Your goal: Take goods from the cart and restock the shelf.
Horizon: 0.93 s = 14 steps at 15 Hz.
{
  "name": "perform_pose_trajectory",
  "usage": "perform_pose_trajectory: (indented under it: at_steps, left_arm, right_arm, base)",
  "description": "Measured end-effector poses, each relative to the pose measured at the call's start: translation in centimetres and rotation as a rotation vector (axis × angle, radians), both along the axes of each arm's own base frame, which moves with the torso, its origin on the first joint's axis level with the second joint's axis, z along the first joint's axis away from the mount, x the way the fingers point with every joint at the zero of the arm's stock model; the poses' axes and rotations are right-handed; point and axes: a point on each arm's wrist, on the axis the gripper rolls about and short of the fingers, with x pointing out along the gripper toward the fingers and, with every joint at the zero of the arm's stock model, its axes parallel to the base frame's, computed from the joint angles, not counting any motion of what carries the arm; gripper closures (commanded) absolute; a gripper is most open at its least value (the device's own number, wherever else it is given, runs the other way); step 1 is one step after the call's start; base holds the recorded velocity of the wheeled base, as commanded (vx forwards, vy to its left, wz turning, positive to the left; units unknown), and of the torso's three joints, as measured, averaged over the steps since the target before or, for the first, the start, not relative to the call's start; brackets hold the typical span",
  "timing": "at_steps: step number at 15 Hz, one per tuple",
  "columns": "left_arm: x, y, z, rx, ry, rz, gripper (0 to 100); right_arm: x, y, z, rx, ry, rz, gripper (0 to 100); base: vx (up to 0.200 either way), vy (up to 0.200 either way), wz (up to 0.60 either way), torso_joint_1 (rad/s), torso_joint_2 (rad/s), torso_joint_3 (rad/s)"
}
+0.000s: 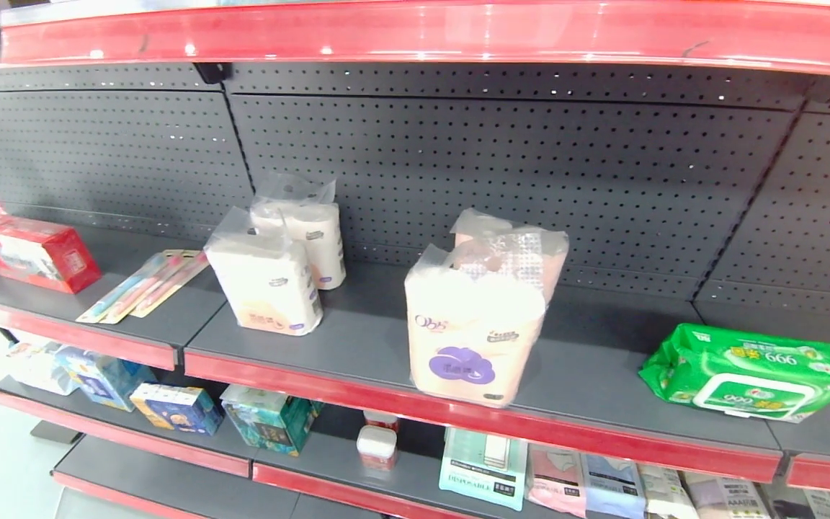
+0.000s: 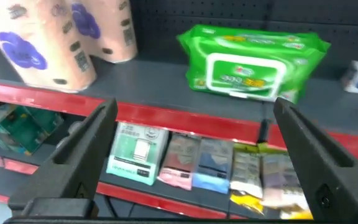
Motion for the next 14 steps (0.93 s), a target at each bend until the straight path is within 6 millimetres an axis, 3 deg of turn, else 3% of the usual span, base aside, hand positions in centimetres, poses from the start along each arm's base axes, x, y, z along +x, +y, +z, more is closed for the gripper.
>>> perform_pose_trajectory:
  at_steps: [8,14]
  left_arm:
    - [0.00,0.00,0.00,0.000,0.000,0.000,0]
    - [0.00,-0.02,0.00,-0.004,0.000,-0.009,0]
  right_arm:
    - [0.00,0.00,0.00,0.000,0.000,0.000,0]
    - [0.00,0.00,0.00,-0.001,0.000,-0.001,0]
  base:
    - [0.000,0.000,-0.60,0.002,0.00,0.002]
    - [0.000,0.000,0.00,0.000,0.00,0.000]
